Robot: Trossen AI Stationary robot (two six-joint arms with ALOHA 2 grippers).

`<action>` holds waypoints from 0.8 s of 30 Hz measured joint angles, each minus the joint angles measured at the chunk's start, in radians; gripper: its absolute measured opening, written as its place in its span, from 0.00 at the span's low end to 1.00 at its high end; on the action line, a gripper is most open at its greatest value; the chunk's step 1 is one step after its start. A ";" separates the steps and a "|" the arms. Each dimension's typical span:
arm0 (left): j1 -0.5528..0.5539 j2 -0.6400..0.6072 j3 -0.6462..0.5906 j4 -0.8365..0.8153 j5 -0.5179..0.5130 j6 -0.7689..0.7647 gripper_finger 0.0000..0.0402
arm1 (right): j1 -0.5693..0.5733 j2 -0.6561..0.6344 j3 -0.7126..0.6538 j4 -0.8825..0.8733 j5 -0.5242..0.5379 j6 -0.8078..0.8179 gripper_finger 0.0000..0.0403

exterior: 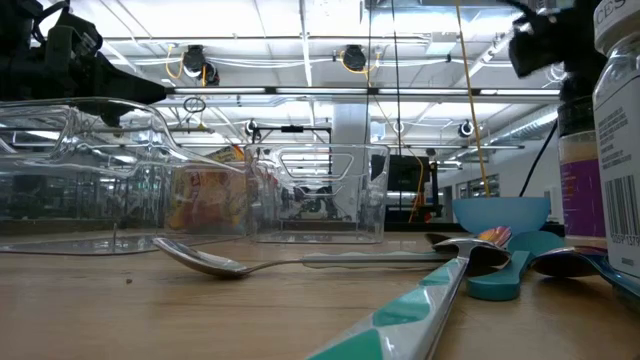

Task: Pick & Place Food Item
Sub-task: Put the orange spice bottle into the middle transparent bin

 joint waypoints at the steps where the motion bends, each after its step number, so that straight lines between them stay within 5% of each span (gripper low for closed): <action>1: 0.000 0.000 0.000 0.000 0.000 0.000 0.17 | -0.008 0.000 0.029 -0.020 0.025 -0.004 0.48; 7: 0.000 0.000 0.000 0.000 0.000 0.000 0.17 | -0.069 -0.001 0.212 -0.019 0.212 -0.114 0.48; 12: 0.000 0.000 0.000 0.000 0.000 0.000 0.17 | -0.176 0.000 0.271 0.238 0.297 -0.345 0.48; 19: 0.000 0.000 0.000 0.000 0.000 0.000 0.17 | -0.400 0.108 0.274 0.577 0.060 -0.674 0.48; 24: 0.000 0.000 0.000 0.000 0.000 0.000 0.17 | -0.536 0.293 0.475 0.515 -0.047 -0.865 0.48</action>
